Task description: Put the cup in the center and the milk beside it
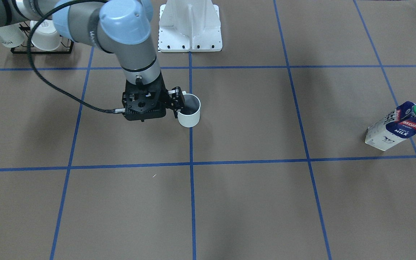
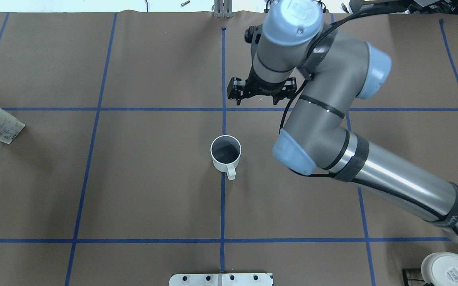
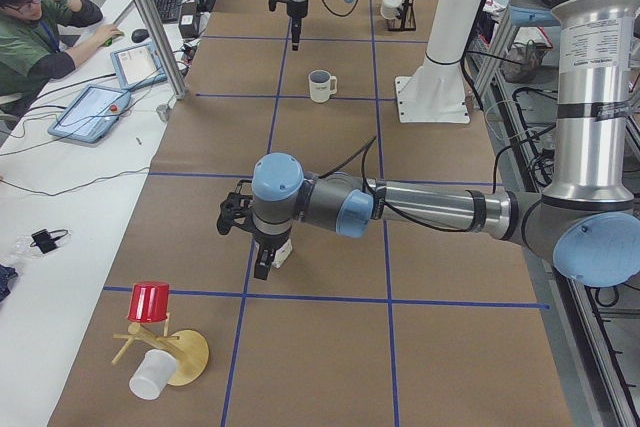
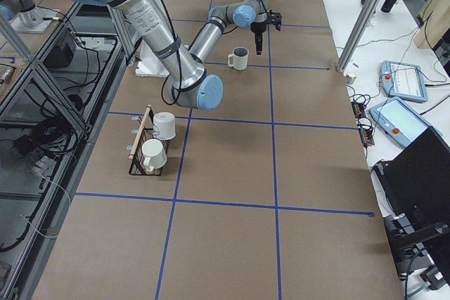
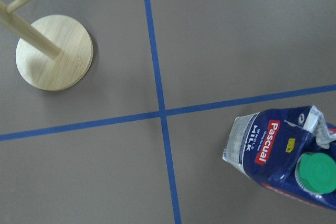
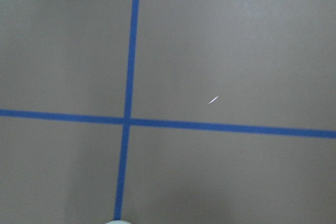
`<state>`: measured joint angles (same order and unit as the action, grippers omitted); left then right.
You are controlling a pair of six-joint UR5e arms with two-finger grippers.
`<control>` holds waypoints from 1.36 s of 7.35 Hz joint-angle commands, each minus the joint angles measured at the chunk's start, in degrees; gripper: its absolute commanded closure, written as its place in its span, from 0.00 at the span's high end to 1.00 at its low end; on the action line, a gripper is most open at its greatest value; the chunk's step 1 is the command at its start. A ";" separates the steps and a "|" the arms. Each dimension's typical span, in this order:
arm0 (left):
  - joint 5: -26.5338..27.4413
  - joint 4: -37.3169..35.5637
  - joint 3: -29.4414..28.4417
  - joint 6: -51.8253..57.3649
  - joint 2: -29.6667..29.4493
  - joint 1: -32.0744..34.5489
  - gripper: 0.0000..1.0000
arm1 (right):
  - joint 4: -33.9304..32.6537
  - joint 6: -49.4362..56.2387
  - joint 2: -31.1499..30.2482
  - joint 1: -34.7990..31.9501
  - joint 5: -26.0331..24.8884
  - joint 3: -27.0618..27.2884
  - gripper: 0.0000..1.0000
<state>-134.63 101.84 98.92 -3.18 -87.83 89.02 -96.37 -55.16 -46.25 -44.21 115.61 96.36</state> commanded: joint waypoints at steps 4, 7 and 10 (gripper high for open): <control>-3.36 9.52 -0.57 0.53 -2.97 0.02 0.99 | -0.04 45.95 -20.24 -31.85 17.25 -4.06 1.00; -3.18 10.74 -0.66 0.71 -3.93 -3.50 0.99 | 0.74 68.02 -39.38 -41.28 16.14 -2.76 1.00; -2.83 10.75 -1.36 0.45 -3.32 -5.41 0.99 | 2.94 70.98 -46.12 -47.28 16.14 -2.85 1.00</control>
<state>-137.57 112.55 97.91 -2.56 -91.26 85.04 -93.78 14.86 -90.36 -89.92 131.64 93.43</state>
